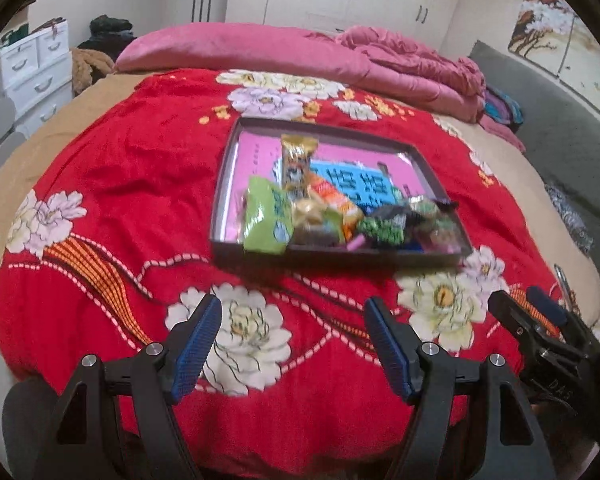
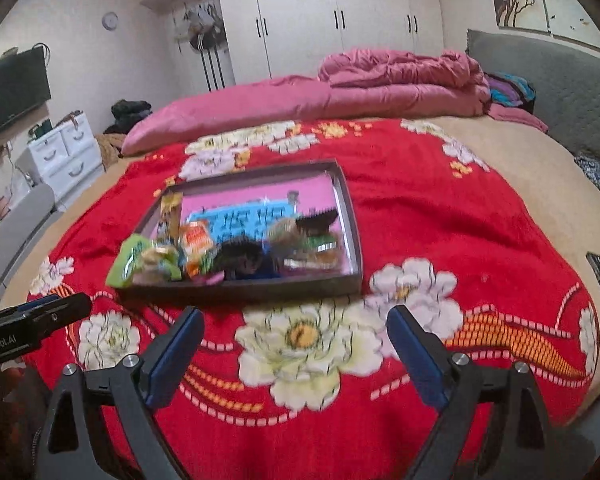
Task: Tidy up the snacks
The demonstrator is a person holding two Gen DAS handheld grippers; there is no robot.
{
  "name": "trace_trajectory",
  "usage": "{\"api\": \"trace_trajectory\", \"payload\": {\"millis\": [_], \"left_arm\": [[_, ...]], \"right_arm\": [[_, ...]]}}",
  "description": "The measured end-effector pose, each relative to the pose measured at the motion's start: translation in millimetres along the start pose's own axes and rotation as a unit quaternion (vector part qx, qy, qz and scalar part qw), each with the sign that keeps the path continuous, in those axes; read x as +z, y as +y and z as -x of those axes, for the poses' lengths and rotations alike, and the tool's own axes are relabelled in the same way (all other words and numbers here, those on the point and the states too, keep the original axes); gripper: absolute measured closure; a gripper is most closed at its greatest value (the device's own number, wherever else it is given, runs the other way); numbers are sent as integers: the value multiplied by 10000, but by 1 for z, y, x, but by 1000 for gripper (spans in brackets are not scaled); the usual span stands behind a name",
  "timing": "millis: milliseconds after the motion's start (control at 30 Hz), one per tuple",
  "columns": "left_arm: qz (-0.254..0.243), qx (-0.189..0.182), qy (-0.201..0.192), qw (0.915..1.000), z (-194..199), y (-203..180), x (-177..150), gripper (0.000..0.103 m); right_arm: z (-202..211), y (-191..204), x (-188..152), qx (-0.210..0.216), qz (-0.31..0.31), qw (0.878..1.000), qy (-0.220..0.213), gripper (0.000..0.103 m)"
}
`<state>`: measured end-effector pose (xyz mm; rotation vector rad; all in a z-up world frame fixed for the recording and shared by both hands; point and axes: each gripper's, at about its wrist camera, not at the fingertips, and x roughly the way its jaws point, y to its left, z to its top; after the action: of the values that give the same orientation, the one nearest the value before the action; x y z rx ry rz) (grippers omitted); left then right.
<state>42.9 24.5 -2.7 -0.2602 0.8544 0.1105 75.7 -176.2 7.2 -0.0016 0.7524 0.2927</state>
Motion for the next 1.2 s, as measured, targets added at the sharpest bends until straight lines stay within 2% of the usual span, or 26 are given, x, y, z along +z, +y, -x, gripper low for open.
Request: {"api": "trace_trajectory", "payload": {"millis": [200,1200], "left_arm": [[-92,34,122,9999,-6,-5,-6,28],[-100,139,168,9997,-6,-5,-6,28]], "right_arm": [[1,-3,-2,-50,-16,10000,2,10],[-3,-4,-2,-62,2,10000,59,10]]}}
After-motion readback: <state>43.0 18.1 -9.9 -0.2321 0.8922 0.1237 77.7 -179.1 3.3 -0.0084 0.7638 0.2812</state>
